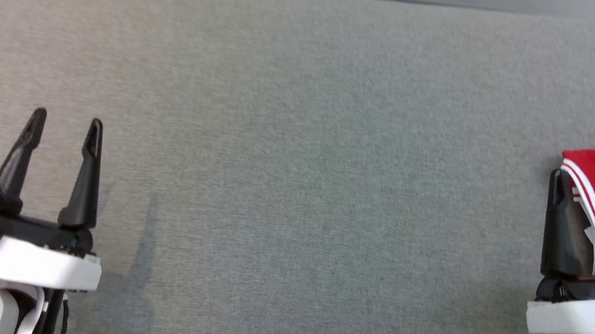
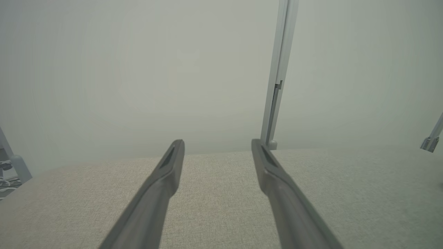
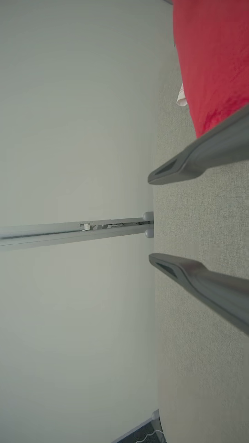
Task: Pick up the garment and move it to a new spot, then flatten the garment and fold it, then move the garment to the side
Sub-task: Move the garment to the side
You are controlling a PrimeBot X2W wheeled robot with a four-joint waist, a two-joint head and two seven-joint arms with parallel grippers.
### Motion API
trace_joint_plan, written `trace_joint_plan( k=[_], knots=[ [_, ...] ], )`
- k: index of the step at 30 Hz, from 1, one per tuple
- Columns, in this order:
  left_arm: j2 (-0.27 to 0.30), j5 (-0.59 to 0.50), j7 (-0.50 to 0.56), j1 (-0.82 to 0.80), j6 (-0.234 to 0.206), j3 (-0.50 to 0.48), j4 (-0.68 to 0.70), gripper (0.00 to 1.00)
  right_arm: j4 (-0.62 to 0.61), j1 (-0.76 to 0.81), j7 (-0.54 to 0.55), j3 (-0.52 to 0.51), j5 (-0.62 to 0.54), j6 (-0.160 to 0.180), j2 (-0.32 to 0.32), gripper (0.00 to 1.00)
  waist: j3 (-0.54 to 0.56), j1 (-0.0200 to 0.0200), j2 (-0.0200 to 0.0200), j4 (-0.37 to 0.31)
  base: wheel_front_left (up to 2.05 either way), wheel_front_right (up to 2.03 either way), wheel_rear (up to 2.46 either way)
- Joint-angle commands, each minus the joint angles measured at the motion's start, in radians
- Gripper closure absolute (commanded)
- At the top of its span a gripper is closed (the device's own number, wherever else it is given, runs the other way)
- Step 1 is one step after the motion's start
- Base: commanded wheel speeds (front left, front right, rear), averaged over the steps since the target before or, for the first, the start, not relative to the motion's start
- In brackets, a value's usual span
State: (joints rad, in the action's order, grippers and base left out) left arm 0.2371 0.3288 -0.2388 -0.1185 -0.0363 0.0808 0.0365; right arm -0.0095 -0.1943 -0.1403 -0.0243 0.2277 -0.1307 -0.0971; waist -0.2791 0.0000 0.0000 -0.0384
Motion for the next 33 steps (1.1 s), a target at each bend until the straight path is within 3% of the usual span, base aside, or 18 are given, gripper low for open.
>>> trace_joint_plan(
  k=[1,23,33],
  knots=[
    [-0.002,0.008,-0.006,0.017,0.001,-0.001,-0.008,0.0,-0.008,0.022,0.009,-0.005,-0.011,0.0,-0.004,0.0,0.043,0.0,0.0,0.032,0.0,0.0,0.0],
    [0.024,0.003,0.018,0.162,0.008,0.043,-0.055,0.0,-0.101,0.233,0.121,-0.036,-0.022,0.0,-0.032,0.0,0.231,0.0,0.0,0.033,0.0,0.0,0.0],
    [0.033,0.013,0.041,0.195,-0.004,0.044,-0.036,0.0,-0.129,0.269,0.143,-0.045,-0.018,0.0,-0.024,0.0,0.259,0.0,0.0,0.022,0.0,0.0,0.0]
  ],
)
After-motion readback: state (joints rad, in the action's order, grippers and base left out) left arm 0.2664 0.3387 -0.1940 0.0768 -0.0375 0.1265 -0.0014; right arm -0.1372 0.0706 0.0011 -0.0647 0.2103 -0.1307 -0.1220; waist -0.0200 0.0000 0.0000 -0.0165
